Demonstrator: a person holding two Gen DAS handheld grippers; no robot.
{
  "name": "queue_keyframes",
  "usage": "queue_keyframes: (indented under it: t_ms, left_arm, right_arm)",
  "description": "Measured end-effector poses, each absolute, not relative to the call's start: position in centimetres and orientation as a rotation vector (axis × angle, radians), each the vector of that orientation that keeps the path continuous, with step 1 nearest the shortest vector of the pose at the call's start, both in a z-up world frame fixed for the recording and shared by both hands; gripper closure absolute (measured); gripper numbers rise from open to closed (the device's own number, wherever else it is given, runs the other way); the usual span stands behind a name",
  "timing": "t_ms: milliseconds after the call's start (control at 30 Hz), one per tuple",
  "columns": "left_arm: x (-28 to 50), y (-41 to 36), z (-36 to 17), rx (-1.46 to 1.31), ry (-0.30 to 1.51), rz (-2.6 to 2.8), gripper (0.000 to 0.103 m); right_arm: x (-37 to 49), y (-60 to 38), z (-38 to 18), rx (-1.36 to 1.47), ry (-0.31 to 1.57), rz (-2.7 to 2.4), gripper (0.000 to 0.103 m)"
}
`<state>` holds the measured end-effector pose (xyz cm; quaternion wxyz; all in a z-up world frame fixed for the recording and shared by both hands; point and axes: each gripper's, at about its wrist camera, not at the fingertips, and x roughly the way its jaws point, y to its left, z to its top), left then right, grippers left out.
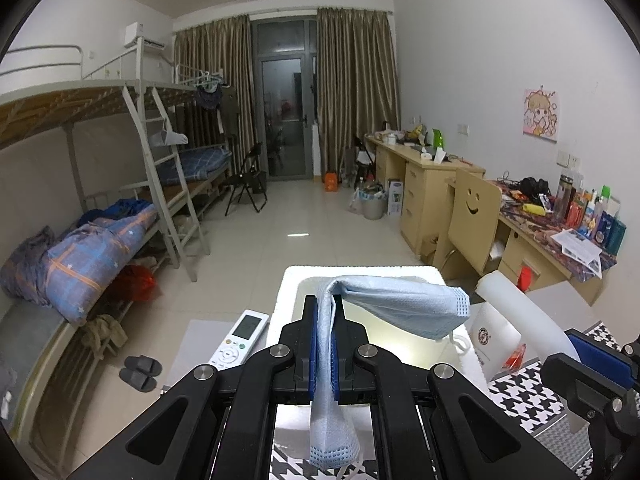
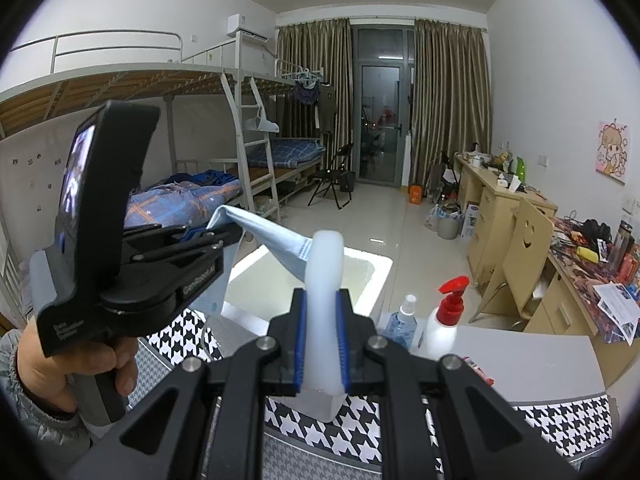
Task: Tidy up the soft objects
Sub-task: 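Open the left tool to drop the mask in the box while the right tool drops the roller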
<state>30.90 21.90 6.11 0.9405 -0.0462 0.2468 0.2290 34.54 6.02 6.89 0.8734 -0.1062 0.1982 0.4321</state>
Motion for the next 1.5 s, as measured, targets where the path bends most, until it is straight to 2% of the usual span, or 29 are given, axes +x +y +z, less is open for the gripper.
queue_keyframes:
  t_ms: [400, 467, 500, 567, 633, 700, 933, 1033, 1500]
  left_arm:
    - [33.0, 23.6, 4.3, -0.103, 0.561, 0.471, 0.098]
    - [33.4, 23.8, 4.0, -0.101, 0.574, 0.46, 0.095]
    - [33.6, 23.9, 3.7, -0.102, 0.582, 0.457, 0.092]
    - [33.9, 24.1, 3.4, -0.106, 0.601, 0.452, 0.078]
    - [33.9, 24.3, 3.1, -0.116, 0.605, 0.448, 0.047]
    - [33.7, 24.3, 3.1, -0.109, 0.596, 0.448, 0.034]
    - [33.1, 24.7, 3.5, -0.118, 0.569, 0.46, 0.015]
    - [33.0, 24.6, 3.6, -0.114, 0.559, 0.477, 0.01]
    - [31.6, 26.2, 3.4, -0.126, 0.544, 0.523, 0.006]
  right_arm:
    - [35.7, 7.4, 6.2, -0.229, 0.443, 0.903, 0.086]
    - [36.0, 7.5, 6.1, -0.23, 0.447, 0.902, 0.086]
    - [36.1, 7.5, 6.0, -0.23, 0.45, 0.901, 0.086]
    - [36.2, 7.7, 5.9, -0.23, 0.454, 0.899, 0.086]
    - [36.6, 7.8, 5.7, -0.231, 0.461, 0.896, 0.086]
    - [36.9, 8.0, 5.6, -0.231, 0.469, 0.895, 0.086]
    - [37.3, 8.5, 5.2, -0.237, 0.482, 0.894, 0.086]
    - [37.4, 8.9, 5.1, -0.244, 0.484, 0.895, 0.086]
    - [38.2, 10.8, 4.4, -0.26, 0.514, 0.908, 0.086]
